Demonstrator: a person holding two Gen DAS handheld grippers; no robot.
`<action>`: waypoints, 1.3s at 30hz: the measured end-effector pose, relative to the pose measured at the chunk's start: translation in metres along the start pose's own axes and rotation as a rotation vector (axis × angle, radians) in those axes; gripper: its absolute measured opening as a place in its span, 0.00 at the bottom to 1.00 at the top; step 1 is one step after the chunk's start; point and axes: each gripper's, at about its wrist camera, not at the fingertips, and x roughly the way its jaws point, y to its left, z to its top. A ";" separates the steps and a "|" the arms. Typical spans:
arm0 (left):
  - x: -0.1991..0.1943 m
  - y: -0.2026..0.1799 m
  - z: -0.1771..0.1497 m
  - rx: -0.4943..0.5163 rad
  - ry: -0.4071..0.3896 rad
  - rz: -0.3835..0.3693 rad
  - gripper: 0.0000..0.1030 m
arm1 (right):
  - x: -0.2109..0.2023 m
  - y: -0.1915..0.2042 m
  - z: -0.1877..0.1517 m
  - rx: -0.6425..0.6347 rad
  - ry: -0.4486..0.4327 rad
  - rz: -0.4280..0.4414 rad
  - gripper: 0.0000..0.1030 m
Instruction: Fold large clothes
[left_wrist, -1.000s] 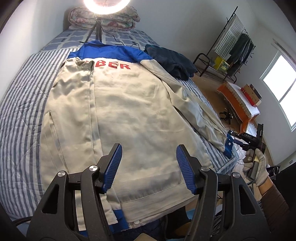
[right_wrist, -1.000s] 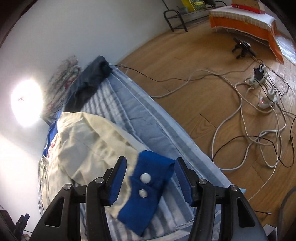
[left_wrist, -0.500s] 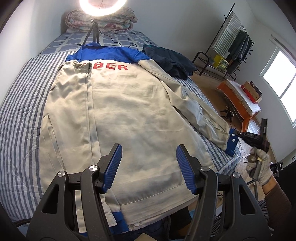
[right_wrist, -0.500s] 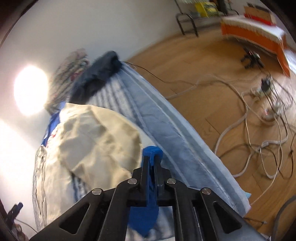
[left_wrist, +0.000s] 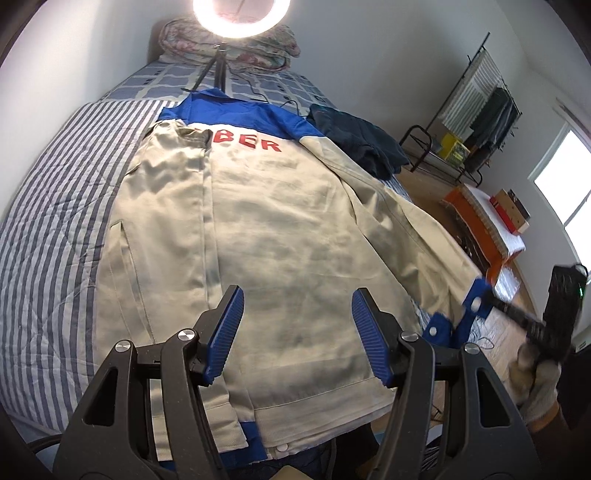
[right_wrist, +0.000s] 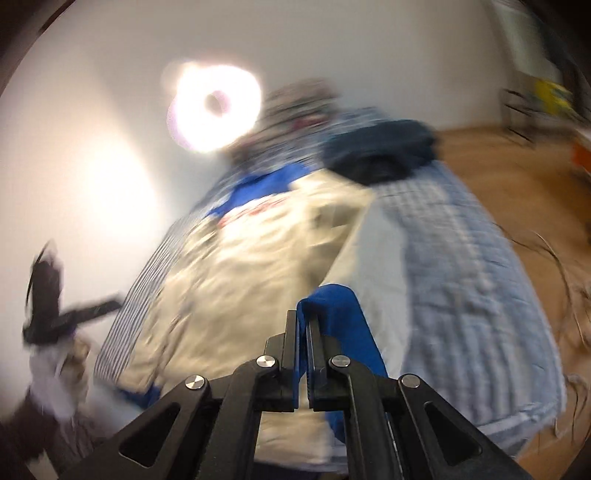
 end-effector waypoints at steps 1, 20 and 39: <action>0.000 0.002 0.000 -0.009 0.002 0.000 0.61 | 0.007 0.016 -0.005 -0.044 0.029 0.023 0.00; 0.056 0.013 -0.024 -0.153 0.185 -0.086 0.61 | 0.072 0.118 -0.072 -0.374 0.354 0.265 0.33; 0.165 0.005 -0.021 -0.301 0.269 -0.172 0.61 | 0.112 -0.048 0.084 -0.017 0.076 0.031 0.46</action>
